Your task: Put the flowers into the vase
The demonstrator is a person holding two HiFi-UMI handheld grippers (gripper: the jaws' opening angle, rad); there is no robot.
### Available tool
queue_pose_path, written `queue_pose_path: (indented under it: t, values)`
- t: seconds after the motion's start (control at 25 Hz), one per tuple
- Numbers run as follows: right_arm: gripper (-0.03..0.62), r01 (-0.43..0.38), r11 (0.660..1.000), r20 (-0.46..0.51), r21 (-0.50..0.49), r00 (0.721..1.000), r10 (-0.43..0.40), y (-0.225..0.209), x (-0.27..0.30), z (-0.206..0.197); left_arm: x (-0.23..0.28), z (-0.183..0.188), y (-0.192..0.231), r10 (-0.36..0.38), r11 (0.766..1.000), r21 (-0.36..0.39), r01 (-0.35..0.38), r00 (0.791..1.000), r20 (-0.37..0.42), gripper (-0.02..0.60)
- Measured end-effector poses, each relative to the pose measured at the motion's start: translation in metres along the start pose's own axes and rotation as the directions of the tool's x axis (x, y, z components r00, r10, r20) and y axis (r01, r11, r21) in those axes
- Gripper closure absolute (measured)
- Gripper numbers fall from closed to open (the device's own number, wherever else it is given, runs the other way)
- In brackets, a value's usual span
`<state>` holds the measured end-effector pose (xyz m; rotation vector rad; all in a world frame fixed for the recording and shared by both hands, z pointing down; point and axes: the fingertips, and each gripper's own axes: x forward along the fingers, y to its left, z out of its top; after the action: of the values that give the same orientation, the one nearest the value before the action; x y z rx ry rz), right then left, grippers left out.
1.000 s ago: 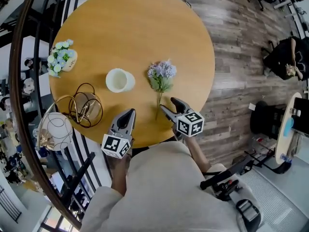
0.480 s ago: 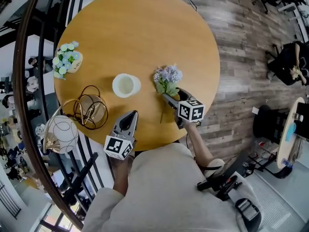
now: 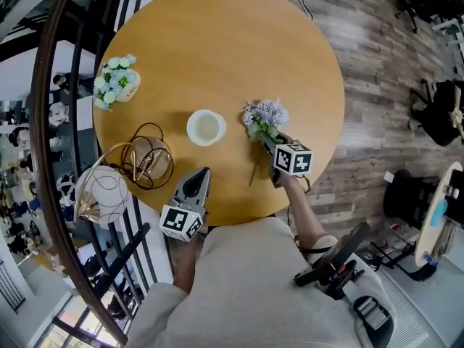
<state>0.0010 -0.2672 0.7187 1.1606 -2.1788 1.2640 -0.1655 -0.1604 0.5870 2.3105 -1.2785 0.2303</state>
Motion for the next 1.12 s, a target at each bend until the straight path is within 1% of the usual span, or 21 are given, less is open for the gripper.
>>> queue_pose_path:
  t: [0.12, 0.32, 0.48, 0.6, 0.68, 0.8, 0.88, 0.96, 1.04, 1.12]
  values:
    - [0.522, -0.027, 0.999, 0.027, -0.02, 0.999, 0.027, 0.009, -0.004, 0.002, 0.002, 0.002, -0.002, -0.011, 1.0, 0.008, 0.011, 1.0, 0.002, 0.575]
    - [0.531, -0.064, 0.995, 0.085, -0.072, 0.994, 0.07, 0.027, -0.013, 0.014, 0.007, 0.004, -0.006, -0.027, 1.0, 0.013, 0.027, 1.0, 0.016, 0.574]
    - [0.531, -0.073, 0.983, 0.17, -0.166, 0.98, 0.102, 0.049, -0.028, 0.046, 0.006, 0.01, -0.007, -0.027, 0.999, 0.027, 0.026, 0.999, 0.031, 0.574]
    - [0.532, -0.083, 0.966, 0.262, -0.246, 0.954, 0.148, 0.075, -0.045, 0.085, 0.001, 0.016, -0.005, -0.014, 0.999, 0.046, 0.012, 0.998, 0.056, 0.574]
    - [0.531, -0.091, 0.949, 0.334, -0.301, 0.922, 0.195, 0.097, -0.063, 0.117, -0.002, 0.022, -0.004, -0.004, 0.998, 0.055, 0.0, 0.997, 0.08, 0.574]
    - [0.531, -0.086, 0.909, 0.434, -0.409, 0.858, 0.276, 0.14, -0.096, 0.165, -0.009, 0.03, -0.005, 0.005, 0.998, 0.068, -0.013, 0.993, 0.116, 0.574]
    - [0.531, -0.079, 0.875, 0.49, -0.477, 0.803, 0.339, 0.172, -0.12, 0.192, -0.013, 0.035, -0.005, 0.012, 0.997, 0.078, -0.023, 0.99, 0.138, 0.574]
    - [0.531, -0.071, 0.838, 0.534, -0.541, 0.741, 0.407, 0.203, -0.143, 0.217, -0.016, 0.042, -0.004, 0.02, 0.995, 0.091, -0.036, 0.986, 0.168, 0.575]
    - [0.531, -0.059, 0.795, 0.558, -0.604, 0.681, 0.475, 0.232, -0.162, 0.237, -0.019, 0.051, -0.002, 0.029, 0.993, 0.103, -0.051, 0.979, 0.202, 0.574]
    - [0.531, -0.048, 0.75, 0.561, -0.659, 0.633, 0.533, 0.258, -0.175, 0.25, -0.023, 0.058, -0.001, 0.039, 0.991, 0.113, -0.067, 0.973, 0.23, 0.574]
